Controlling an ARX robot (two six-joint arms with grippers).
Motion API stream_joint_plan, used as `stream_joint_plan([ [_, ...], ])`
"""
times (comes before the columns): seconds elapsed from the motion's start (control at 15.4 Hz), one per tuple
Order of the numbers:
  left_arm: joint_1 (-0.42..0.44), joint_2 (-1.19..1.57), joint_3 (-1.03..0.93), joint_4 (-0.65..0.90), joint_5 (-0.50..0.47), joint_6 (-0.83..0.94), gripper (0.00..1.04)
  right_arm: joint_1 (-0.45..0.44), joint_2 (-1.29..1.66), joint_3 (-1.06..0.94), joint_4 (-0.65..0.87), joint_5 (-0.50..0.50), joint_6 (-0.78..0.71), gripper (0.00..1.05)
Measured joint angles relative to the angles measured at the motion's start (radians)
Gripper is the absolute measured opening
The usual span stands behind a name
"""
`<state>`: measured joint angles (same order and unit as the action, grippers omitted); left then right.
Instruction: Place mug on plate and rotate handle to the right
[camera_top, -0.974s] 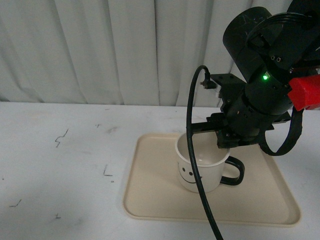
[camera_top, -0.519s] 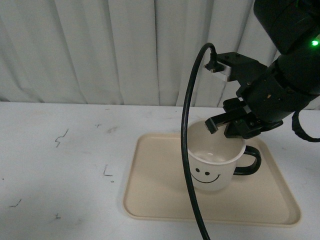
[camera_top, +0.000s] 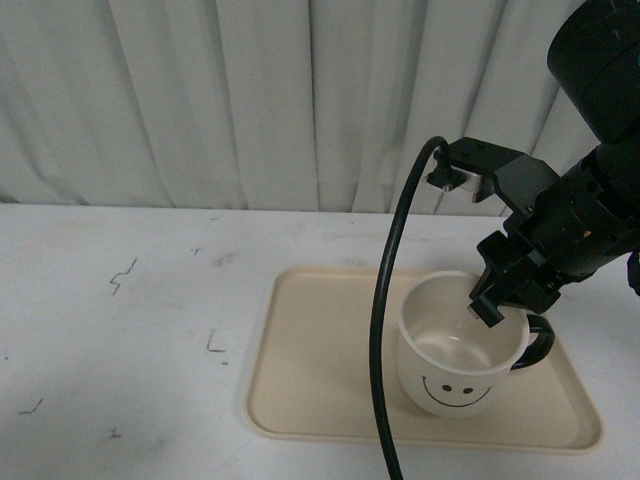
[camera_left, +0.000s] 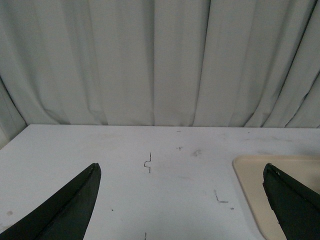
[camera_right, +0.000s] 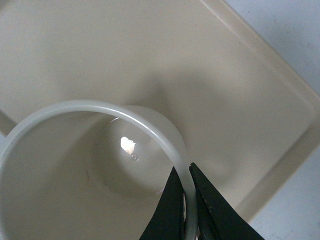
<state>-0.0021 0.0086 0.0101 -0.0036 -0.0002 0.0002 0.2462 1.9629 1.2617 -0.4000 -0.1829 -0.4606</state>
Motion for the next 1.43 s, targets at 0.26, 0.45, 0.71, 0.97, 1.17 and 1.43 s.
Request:
stream_joint_plan([
  [0.26,0.0,0.0,0.0,0.0,0.0,0.0,0.98,-0.029,0.034,0.024,0.005,0.005,-0.072,0.03],
  [0.45,0.0,0.0,0.0,0.0,0.0,0.0,0.98,-0.039,0.043,0.023,0.044,0.011,-0.092,0.03],
  [0.71,0.0,0.0,0.0,0.0,0.0,0.0,0.98,-0.038,0.045,0.02,0.071,0.028,-0.103,0.03],
  [0.97,0.0,0.0,0.0,0.0,0.0,0.0,0.98,-0.037,0.045,0.019,0.051,0.033,-0.132,0.2],
  [1.17,0.0,0.0,0.0,0.0,0.0,0.0,0.98,-0.037,0.047,0.02,0.051,0.054,-0.14,0.53],
  [1.43,0.0,0.0,0.0,0.0,0.0,0.0,0.98,-0.037,0.045,0.029,0.084,0.051,-0.14,0.91],
])
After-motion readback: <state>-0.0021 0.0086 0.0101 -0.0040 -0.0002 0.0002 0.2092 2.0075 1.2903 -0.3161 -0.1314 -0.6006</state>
